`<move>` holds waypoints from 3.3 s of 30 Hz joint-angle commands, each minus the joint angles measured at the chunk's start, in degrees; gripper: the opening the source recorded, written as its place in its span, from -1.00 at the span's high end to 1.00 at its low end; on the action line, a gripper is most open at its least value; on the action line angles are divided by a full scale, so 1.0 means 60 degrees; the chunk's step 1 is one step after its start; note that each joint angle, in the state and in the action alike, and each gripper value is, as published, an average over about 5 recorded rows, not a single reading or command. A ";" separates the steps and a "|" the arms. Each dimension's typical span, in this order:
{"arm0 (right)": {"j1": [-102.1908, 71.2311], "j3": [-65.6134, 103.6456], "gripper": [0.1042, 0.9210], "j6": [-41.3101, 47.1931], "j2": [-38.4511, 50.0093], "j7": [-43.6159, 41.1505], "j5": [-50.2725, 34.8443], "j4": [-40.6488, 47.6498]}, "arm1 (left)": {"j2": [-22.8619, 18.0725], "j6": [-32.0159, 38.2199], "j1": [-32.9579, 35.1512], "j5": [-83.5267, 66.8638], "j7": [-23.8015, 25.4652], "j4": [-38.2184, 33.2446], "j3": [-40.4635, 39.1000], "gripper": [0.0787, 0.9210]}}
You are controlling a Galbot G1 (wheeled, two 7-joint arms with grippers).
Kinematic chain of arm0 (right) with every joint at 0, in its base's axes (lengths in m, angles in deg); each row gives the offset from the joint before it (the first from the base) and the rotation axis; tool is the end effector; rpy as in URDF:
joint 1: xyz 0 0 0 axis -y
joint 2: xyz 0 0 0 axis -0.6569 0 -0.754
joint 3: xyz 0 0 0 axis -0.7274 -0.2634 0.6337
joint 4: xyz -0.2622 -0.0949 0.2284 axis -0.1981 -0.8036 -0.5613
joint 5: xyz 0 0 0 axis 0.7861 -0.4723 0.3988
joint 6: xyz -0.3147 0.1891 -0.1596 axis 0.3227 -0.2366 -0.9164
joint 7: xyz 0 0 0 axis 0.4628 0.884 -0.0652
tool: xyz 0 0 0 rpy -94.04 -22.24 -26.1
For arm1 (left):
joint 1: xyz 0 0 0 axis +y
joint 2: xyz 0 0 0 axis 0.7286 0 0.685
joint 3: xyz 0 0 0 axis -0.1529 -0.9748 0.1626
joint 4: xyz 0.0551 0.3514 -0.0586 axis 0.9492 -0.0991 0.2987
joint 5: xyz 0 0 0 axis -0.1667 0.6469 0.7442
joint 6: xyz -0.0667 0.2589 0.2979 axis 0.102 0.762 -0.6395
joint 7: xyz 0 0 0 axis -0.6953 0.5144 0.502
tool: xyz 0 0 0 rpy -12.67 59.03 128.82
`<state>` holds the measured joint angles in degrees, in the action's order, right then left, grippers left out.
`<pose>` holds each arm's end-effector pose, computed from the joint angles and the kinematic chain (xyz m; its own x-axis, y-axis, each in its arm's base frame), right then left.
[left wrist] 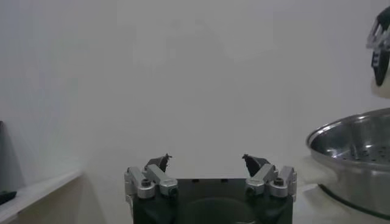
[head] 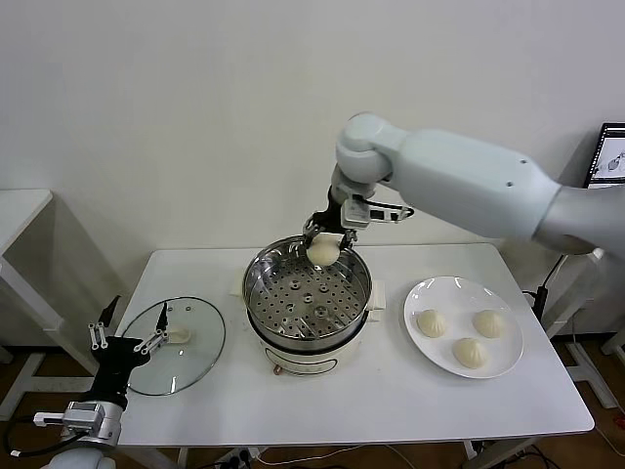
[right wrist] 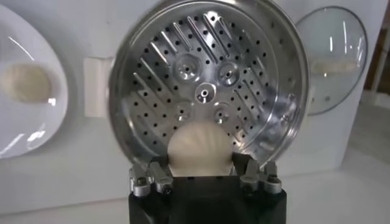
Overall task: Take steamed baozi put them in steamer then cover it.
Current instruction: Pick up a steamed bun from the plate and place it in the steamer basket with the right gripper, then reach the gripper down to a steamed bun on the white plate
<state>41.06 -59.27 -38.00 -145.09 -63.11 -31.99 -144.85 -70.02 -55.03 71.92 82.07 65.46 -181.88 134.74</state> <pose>0.6152 0.1685 -0.0183 -0.2034 -0.2225 0.9535 0.0650 -0.9747 -0.2137 0.2185 0.1268 -0.2800 -0.9987 -0.0345 -0.0368 -0.0438 0.9541 0.2964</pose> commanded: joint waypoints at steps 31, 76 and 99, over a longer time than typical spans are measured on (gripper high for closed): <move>-0.1780 0.1107 -0.54 -0.0957 -0.1545 0.0925 0.1941 0.3028 | -0.0007 0.0082 -0.0042 -0.0076 0.0111 0.0173 0.0294 -0.77; -0.2915 0.1928 -0.76 0.8714 0.6358 -0.1781 -0.3675 -0.1249 | -0.0101 0.0106 0.0391 0.0128 -0.0059 -0.0625 -0.0246 -0.77; -0.5197 0.3656 -0.76 0.7904 0.4008 -0.0810 -0.2070 0.1286 | -0.0103 0.0164 0.0189 0.0277 -0.0068 -0.0081 -0.0387 -0.77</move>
<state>13.08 -39.71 9.17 -118.16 -68.79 -46.08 -140.59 -70.66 -54.05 73.17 83.65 65.00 -183.06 132.49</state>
